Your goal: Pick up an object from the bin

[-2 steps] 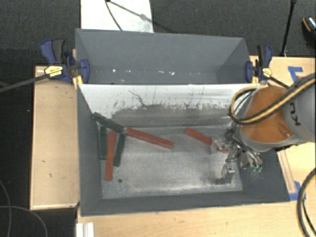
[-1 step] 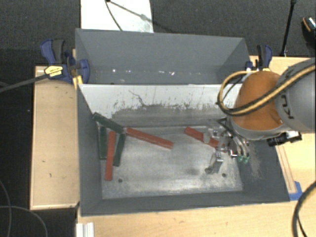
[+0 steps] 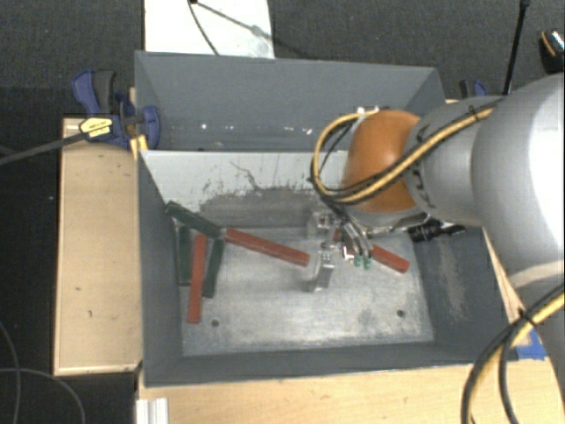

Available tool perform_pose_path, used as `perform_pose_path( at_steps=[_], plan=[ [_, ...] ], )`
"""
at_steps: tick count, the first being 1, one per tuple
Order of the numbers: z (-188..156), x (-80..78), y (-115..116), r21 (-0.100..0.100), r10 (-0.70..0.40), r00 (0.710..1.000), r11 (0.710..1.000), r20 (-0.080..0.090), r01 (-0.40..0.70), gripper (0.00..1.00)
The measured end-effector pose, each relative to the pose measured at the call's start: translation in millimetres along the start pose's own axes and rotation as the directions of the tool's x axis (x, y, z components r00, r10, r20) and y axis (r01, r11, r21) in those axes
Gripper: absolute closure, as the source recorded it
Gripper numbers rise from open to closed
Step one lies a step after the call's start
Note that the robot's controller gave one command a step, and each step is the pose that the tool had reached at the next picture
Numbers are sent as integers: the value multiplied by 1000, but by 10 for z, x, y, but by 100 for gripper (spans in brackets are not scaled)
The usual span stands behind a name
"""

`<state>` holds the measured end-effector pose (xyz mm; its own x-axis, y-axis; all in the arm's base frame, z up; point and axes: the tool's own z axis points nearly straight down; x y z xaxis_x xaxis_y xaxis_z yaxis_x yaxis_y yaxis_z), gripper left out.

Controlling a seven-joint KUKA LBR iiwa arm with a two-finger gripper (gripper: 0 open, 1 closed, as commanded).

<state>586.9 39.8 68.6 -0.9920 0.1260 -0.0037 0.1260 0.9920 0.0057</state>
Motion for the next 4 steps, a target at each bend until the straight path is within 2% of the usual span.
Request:
perform_pose_path(
  at_steps=[1, 2, 3, 4],
  plan=[
    [-21, -1, -64, 5, 1, 1000, 1000, 0, -1, 100],
    [-21, 146, -260, 6, 11, 1000, 1000, -3, -11, 100],
    [-22, 138, -248, 6, 6, 1000, 1000, -1, -6, 0],
    [-20, 132, 497, 0, -40, 999, 999, 1, 40, 0]
  ],
)
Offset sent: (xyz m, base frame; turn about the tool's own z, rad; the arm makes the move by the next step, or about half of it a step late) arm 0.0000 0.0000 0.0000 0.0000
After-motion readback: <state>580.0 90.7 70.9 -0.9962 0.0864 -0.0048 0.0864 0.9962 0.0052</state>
